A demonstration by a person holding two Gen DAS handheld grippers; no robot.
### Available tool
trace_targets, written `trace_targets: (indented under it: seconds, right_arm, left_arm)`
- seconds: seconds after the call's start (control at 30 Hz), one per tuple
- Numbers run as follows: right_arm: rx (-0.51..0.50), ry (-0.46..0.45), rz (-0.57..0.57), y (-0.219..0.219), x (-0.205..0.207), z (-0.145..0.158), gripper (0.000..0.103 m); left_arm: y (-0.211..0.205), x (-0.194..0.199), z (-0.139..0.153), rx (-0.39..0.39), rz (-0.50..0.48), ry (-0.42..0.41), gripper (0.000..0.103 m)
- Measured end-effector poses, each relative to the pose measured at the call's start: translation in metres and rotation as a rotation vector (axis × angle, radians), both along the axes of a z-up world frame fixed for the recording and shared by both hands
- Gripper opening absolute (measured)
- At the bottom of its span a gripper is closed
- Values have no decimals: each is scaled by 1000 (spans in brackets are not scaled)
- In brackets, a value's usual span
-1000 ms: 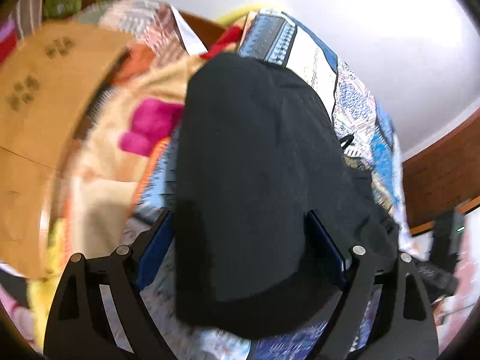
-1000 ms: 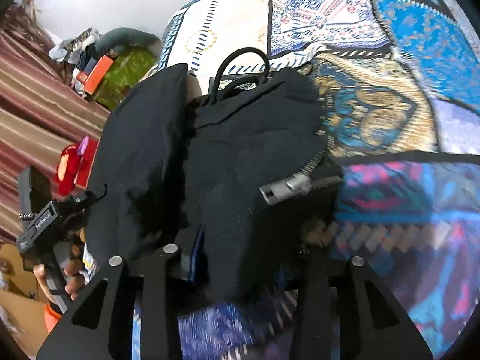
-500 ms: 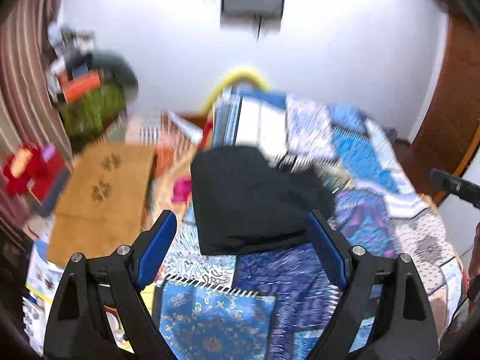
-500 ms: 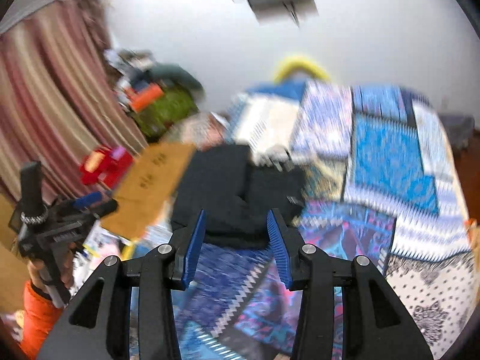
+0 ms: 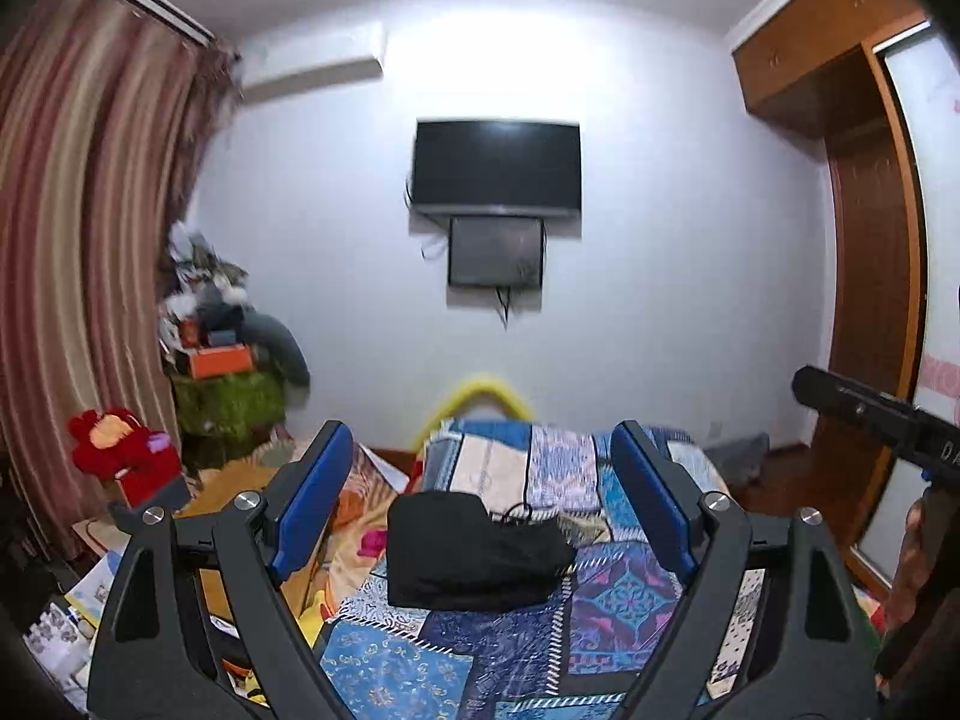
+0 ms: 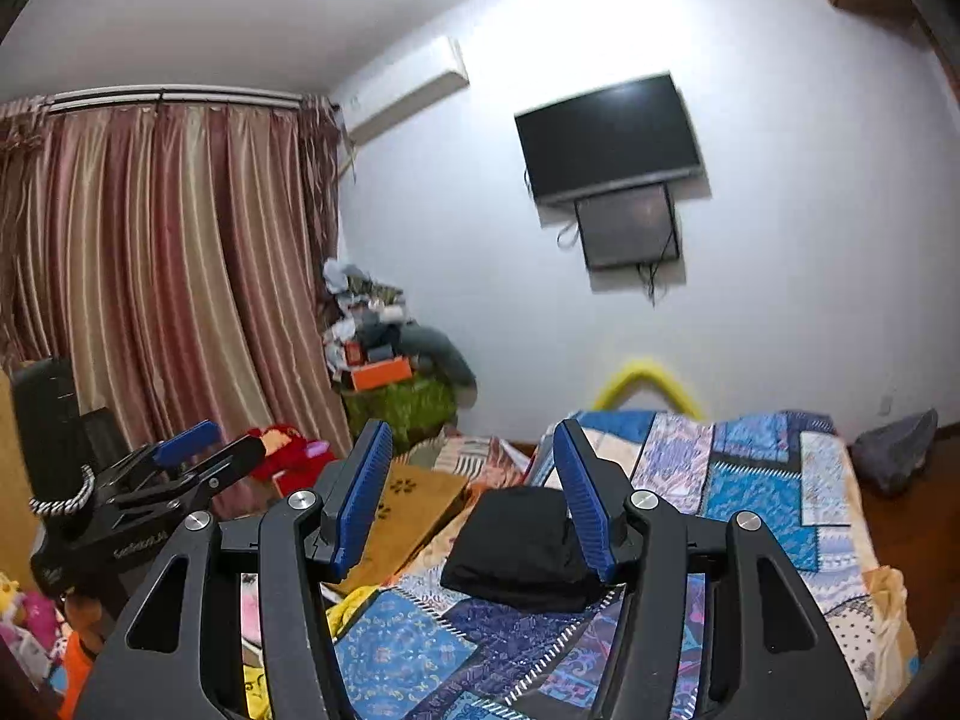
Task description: Fold large clothes
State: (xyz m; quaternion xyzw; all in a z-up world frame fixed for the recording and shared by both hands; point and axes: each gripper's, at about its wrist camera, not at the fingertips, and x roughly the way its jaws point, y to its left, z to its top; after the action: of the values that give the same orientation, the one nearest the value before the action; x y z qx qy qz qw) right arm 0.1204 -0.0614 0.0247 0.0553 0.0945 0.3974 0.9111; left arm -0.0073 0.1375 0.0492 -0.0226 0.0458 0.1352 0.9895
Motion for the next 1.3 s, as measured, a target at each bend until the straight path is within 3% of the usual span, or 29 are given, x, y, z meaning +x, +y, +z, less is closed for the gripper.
trace_targets:
  seconds: [0.13, 0.27, 0.37, 0.47, 0.6, 1.3]
  right_arm:
    - [-14, -37, -41, -1, -21, -6, 54]
    - [-1, -65, -94, -2, -33, -10, 82]
    - [-16, -76, -107, 4, -35, -11, 87]
    - [-22, -73, -119, 5, -34, -10, 103]
    - [-20, -91, -167, 5, -35, -11, 103]
    - [-62, -29, -166, -7, -42, -21, 103]
  left_arm:
    - [-16, -22, -6, -11, 1, -37, 88]
    - [-26, -32, -11, 11, 25, -53, 95]
    - [-32, -36, -16, 24, 35, -50, 102]
    - [-31, -35, -20, 13, 42, -31, 102]
    - [-32, -36, -26, 16, 68, -23, 102]
    - [-33, -26, -37, 3, 87, 17, 102]
